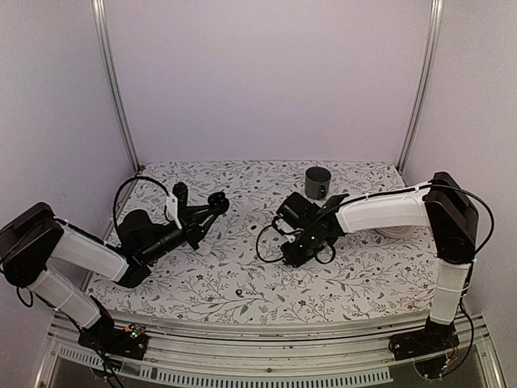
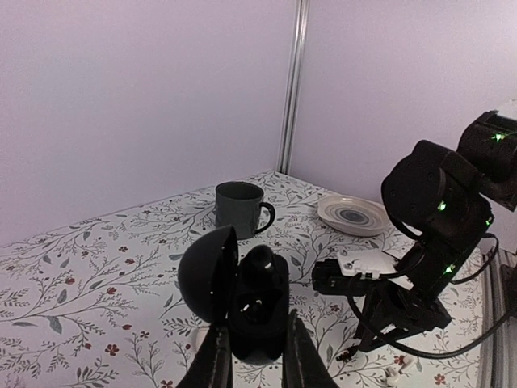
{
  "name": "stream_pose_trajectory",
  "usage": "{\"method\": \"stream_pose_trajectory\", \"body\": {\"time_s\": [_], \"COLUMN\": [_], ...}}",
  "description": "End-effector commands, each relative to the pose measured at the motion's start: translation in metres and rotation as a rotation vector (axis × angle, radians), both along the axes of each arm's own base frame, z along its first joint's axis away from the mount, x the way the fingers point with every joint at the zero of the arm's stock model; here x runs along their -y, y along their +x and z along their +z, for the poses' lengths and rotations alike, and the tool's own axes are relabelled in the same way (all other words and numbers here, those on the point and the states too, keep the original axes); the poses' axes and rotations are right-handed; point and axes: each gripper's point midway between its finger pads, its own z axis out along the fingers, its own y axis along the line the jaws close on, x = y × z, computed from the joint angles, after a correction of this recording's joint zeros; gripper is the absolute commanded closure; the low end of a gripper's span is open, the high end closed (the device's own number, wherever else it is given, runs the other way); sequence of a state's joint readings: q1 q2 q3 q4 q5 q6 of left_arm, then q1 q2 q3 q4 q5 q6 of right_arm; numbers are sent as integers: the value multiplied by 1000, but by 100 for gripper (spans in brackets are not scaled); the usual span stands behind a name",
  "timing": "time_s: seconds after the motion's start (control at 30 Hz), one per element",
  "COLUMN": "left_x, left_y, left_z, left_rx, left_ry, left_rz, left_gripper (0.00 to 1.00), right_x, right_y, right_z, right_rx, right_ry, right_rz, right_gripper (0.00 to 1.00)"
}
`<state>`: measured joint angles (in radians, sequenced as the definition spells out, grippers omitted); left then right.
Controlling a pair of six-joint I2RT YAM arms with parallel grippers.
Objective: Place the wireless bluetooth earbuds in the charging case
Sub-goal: Place the left earbud at the center of the board, then adjust the left earbud at the center of the board.
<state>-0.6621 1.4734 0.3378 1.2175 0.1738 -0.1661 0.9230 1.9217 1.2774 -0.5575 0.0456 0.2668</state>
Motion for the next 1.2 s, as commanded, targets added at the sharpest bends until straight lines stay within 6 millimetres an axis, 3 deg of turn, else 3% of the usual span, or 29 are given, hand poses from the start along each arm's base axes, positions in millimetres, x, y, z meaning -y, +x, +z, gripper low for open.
{"method": "stream_pose_trajectory", "body": {"time_s": [0.0, 0.07, 0.17, 0.4, 0.8, 0.87, 1.17], "left_x": [-1, -1, 2, 15, 33, 35, 46], "left_y": [6, 7, 9, 14, 29, 31, 42], "left_z": [9, 7, 5, -8, -10, -10, -3], "left_rx": [15, 10, -1, -27, -31, -30, -31], "left_ry": [-17, -12, -3, 48, 74, 78, 71], "left_rz": [-8, -9, -20, -63, -99, -101, -114], "left_gripper": [100, 100, 100, 100, 100, 100, 100], "right_x": [-10, -8, 0, -3, -18, -17, 3], "right_y": [31, 35, 36, 8, -9, -1, 83], "right_z": [15, 20, 27, 33, 7, 2, 10], "right_rx": [132, 141, 90, -160, -368, -366, -256], "right_ry": [-26, -15, 41, 278, 485, 484, 488], "right_rz": [51, 41, -23, -237, -412, -438, -503], "right_gripper": [73, 67, 66, 65, 64, 64, 64]}}
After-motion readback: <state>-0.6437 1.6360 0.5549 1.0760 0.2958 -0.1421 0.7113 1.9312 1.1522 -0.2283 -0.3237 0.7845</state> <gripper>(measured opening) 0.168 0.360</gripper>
